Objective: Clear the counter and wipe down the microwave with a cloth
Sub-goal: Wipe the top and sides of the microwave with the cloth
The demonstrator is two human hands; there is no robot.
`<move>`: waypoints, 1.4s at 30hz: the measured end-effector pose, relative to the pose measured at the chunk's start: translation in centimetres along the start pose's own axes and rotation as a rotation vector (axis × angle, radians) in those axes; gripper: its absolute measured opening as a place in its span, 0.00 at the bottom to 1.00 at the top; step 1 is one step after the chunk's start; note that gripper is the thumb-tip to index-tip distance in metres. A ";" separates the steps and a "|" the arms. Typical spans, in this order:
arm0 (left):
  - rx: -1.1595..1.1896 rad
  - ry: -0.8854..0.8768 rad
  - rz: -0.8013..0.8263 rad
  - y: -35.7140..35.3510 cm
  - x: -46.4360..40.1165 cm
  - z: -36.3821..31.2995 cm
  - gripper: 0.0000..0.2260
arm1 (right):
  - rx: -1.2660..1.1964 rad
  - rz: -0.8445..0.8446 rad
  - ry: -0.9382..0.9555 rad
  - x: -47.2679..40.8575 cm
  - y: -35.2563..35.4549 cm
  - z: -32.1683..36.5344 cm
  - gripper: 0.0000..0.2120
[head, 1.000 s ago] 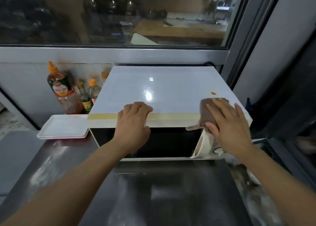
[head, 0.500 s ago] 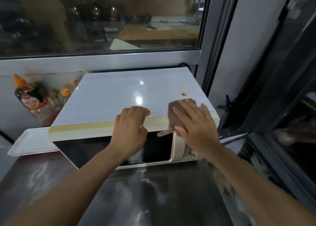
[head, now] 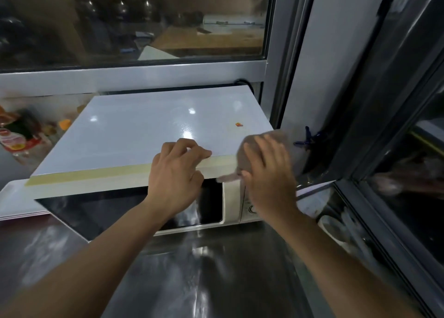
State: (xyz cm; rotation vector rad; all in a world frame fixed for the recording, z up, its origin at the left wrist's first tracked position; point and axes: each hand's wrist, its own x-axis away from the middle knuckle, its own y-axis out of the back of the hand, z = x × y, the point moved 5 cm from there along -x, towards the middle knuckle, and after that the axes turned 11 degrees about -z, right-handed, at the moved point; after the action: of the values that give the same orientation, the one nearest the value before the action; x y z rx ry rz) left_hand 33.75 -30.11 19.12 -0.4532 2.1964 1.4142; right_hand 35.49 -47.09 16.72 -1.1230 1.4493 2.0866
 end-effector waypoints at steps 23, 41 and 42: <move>-0.143 -0.130 -0.189 -0.9 0.9 0.2 0.17 | -0.358 -0.163 -0.223 1.1 -0.1 -4.3 0.26; 0.054 -0.426 0.071 0.6 -1.6 2.5 0.17 | -0.191 -0.371 -0.747 3.5 -0.4 1.9 0.29; 0.061 -0.434 0.076 0.6 -1.8 2.6 0.17 | -0.194 -0.387 -0.771 3.6 -0.6 2.5 0.28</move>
State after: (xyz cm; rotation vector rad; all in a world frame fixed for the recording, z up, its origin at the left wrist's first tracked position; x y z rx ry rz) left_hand 35.52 -27.51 19.71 -0.0321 1.9101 1.3315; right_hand 32.62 -45.10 13.93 -0.4857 0.6233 2.0478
